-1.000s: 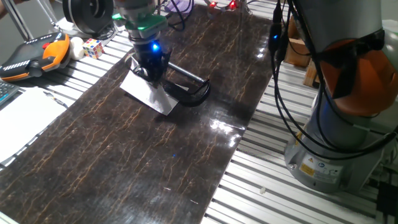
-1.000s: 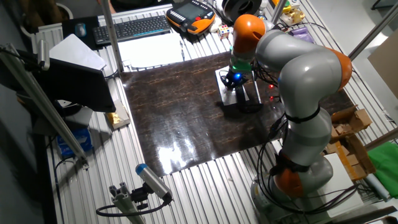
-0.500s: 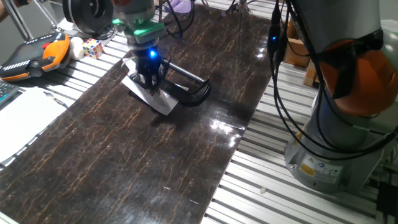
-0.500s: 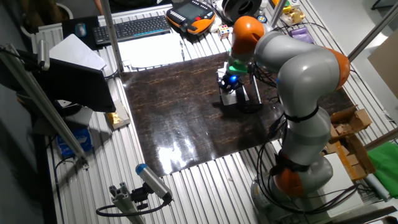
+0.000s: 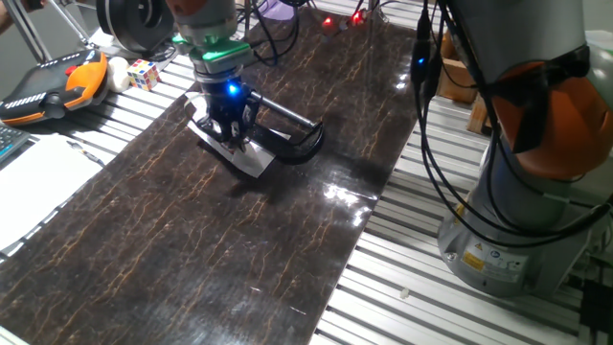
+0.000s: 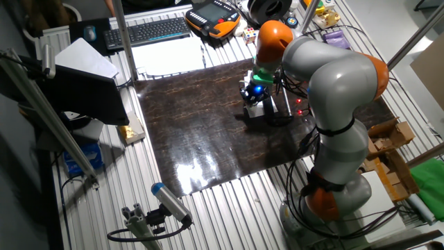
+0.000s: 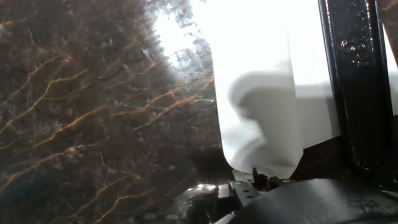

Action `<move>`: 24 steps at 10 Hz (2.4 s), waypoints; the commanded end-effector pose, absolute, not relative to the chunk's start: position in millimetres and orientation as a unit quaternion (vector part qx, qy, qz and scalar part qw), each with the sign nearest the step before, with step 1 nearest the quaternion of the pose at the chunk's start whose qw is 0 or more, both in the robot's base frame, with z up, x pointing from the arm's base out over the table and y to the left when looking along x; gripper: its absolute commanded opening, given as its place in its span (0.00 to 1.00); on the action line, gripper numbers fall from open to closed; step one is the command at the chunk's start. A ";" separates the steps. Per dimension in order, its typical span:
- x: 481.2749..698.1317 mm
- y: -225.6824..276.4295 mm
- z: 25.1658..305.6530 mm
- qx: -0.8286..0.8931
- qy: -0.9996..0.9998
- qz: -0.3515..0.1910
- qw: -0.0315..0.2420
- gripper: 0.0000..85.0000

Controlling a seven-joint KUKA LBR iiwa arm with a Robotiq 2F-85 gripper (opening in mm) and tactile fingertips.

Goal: Unfold a piece of paper

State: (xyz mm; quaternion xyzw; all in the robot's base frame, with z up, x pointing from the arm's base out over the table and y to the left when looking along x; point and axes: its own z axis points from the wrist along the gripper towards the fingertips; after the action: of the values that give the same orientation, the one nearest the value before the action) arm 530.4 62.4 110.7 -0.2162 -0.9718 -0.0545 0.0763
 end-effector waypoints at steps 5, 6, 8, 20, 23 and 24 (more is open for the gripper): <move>530.0 65.0 110.7 -0.224 -0.969 -0.061 0.082 0.38; 529.5 65.7 110.6 -0.226 -0.969 -0.063 0.082 0.39; 529.1 66.5 110.0 -0.228 -0.968 -0.067 0.082 0.40; 523.1 69.0 112.7 -0.240 -0.963 -0.089 0.083 0.52; 517.3 68.2 117.1 -0.240 -0.964 -0.084 0.081 0.52; 514.8 67.7 119.4 -0.240 -0.964 -0.082 0.080 0.52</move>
State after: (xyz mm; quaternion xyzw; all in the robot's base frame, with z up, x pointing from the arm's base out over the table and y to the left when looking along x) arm 514.5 67.7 119.8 -0.2397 -0.9640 -0.0821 0.0800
